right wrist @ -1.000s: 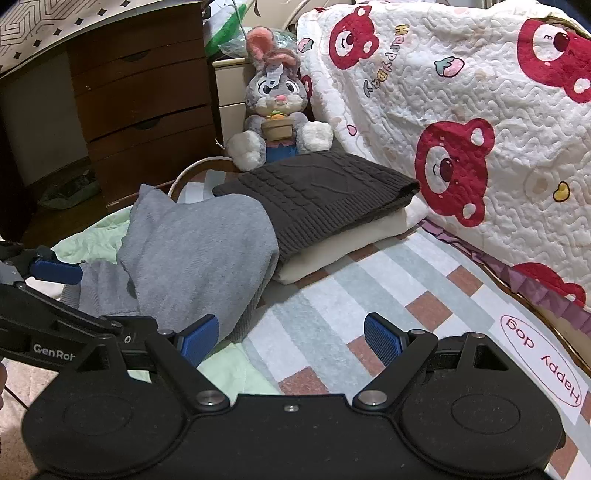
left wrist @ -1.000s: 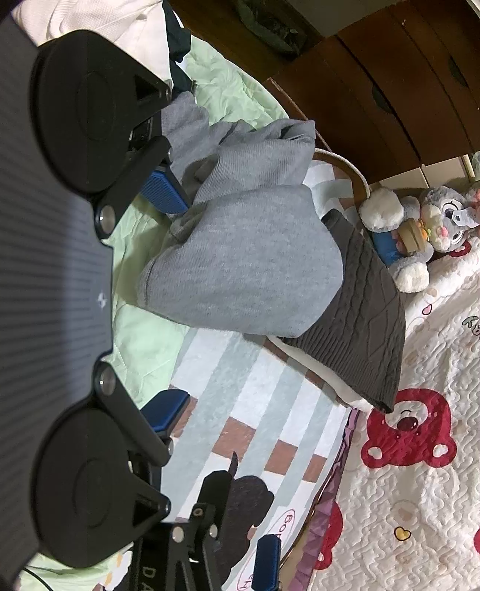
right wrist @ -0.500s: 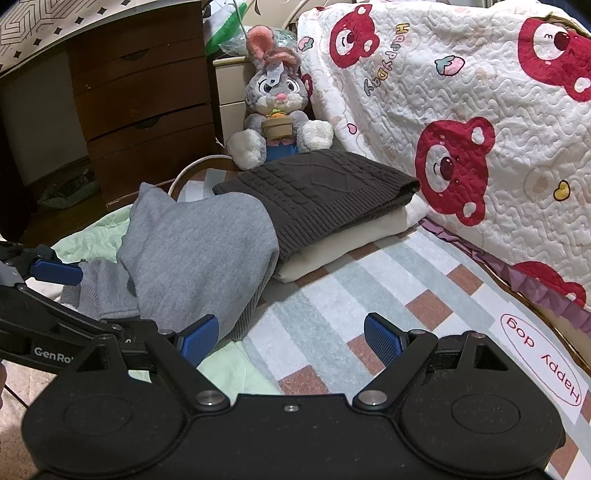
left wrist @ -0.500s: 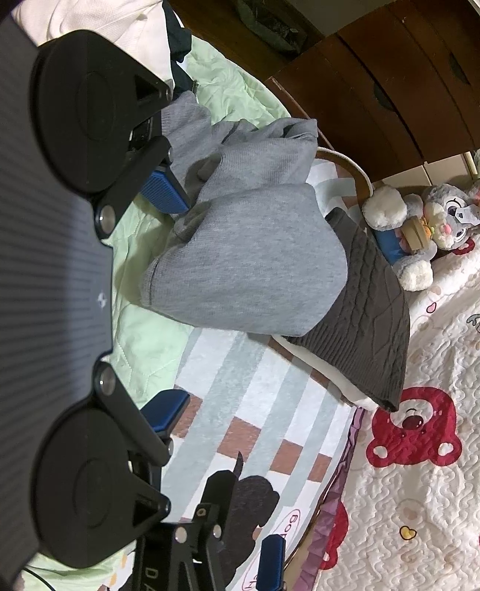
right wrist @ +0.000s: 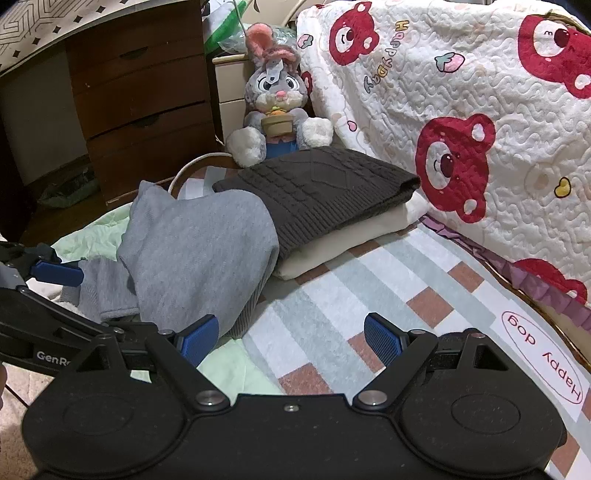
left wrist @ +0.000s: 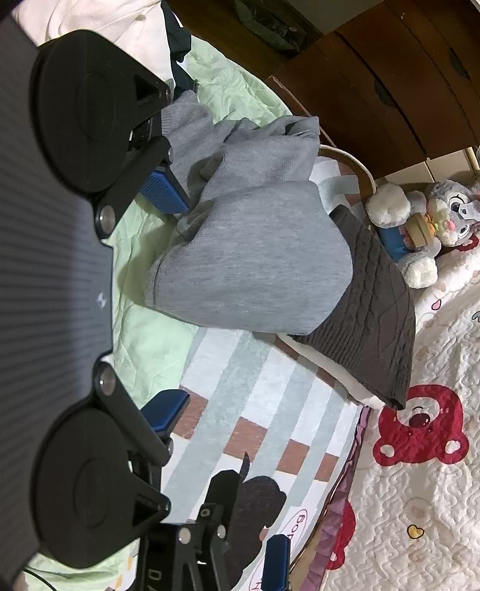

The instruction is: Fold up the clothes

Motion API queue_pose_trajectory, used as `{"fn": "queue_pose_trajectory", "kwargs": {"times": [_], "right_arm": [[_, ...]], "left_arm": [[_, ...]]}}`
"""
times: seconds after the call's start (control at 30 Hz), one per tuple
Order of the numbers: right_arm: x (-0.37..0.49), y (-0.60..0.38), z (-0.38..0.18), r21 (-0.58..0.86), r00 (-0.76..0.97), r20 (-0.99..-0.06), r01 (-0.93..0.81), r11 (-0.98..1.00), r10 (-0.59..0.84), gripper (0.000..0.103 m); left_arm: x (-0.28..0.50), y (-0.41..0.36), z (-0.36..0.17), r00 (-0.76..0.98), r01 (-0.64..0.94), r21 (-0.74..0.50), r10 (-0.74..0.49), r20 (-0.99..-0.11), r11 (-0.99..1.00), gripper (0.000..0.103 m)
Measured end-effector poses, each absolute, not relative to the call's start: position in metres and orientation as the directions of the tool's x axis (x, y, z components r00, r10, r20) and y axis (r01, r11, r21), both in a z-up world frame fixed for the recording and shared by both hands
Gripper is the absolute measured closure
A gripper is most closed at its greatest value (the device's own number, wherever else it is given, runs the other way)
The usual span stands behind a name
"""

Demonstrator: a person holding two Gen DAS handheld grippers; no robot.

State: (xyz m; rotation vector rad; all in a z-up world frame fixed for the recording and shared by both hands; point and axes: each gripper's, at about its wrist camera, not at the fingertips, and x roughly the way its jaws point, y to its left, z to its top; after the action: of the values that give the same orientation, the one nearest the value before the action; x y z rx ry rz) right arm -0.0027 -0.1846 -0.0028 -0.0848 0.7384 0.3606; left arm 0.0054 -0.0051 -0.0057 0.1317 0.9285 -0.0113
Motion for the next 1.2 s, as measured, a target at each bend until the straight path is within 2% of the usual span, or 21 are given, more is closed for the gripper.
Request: {"fn": "queue_pose_trajectory", "kwargs": {"times": [0.4, 0.63, 0.73, 0.9, 1.07, 1.2], "right_arm": [[0.000, -0.187, -0.005, 0.064, 0.677, -0.674, -0.345, 0.936, 0.295, 0.014], [-0.002, -0.195, 0.001, 0.073, 0.701, -0.649, -0.330, 0.941, 0.296, 0.014], [-0.001, -0.197, -0.001, 0.102, 0.693, -0.647, -0.335, 0.937, 0.318, 0.014], [0.000, -0.184, -0.003, 0.109, 0.675, -0.632, -0.410, 0.905, 0.381, 0.014], [0.018, -0.167, -0.005, 0.104, 0.659, -0.607, -0.487, 0.867, 0.443, 0.014], [0.039, -0.155, -0.013, 0.155, 0.622, -0.570, -0.560, 0.814, 0.537, 0.014]], "left_arm": [[0.009, -0.003, -0.010, 0.583, 0.065, 0.095, 0.040, -0.812, 0.993, 0.000], [0.011, 0.007, -0.015, 0.591, 0.033, 0.028, 0.003, -0.807, 0.999, 0.001], [0.012, 0.024, -0.012, 0.630, -0.034, -0.042, -0.011, -0.776, 0.999, 0.001], [0.018, 0.048, -0.012, 0.675, -0.108, 0.010, 0.081, -0.734, 0.994, 0.001], [0.042, 0.074, -0.022, 0.645, -0.084, -0.018, 0.041, -0.763, 0.996, 0.003], [0.065, 0.087, -0.030, 0.642, -0.097, 0.054, 0.104, -0.759, 0.994, 0.008]]}}
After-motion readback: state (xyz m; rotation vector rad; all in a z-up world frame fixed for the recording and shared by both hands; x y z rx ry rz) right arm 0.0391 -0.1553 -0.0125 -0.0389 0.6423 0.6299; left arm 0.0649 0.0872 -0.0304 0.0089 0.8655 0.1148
